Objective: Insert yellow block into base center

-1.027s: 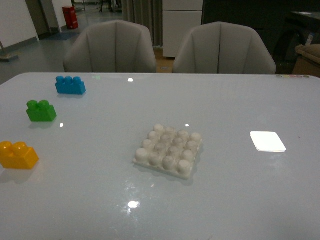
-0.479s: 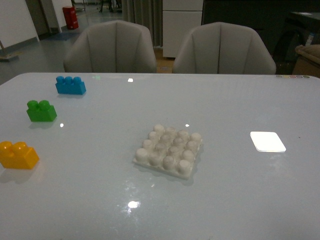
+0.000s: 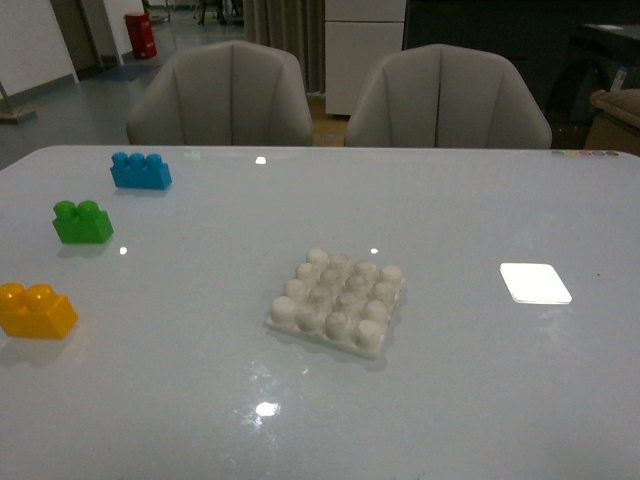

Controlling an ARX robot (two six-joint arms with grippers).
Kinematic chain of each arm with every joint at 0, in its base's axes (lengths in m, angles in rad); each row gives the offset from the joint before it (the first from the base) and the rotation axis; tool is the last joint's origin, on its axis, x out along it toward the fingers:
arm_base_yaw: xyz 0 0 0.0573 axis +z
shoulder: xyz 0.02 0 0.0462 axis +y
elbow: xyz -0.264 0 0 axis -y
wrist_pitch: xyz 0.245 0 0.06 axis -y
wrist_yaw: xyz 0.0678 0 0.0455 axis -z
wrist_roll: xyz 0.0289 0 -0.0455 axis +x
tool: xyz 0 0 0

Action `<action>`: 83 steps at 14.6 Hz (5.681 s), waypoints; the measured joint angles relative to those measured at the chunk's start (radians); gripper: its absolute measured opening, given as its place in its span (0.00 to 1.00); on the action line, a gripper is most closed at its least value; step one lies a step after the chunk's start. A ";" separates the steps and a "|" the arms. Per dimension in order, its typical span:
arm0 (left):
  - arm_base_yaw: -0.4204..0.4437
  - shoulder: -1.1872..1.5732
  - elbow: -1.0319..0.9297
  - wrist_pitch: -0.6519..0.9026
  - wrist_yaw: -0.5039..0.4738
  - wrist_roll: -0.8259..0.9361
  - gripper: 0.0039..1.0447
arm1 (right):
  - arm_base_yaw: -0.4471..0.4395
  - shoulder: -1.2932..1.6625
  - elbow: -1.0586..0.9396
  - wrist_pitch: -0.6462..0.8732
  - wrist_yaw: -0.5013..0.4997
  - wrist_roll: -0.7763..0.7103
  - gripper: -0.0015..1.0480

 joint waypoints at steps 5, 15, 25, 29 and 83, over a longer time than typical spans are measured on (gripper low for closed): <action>0.000 0.000 0.000 0.000 0.000 0.000 0.94 | 0.000 -0.205 0.001 -0.216 -0.002 -0.001 0.19; -0.024 0.177 0.118 -0.209 0.034 -0.044 0.94 | 0.000 -0.205 0.001 -0.216 -0.002 -0.001 0.94; 0.100 0.648 0.196 0.227 0.174 0.003 0.94 | 0.000 -0.205 0.001 -0.216 -0.002 -0.001 0.94; 0.123 0.826 0.262 0.363 0.195 0.026 0.94 | 0.000 -0.205 0.001 -0.216 -0.002 -0.001 0.94; -0.494 2.187 1.152 0.454 -0.050 -0.068 0.54 | 0.000 -0.205 0.001 -0.216 -0.002 -0.001 0.94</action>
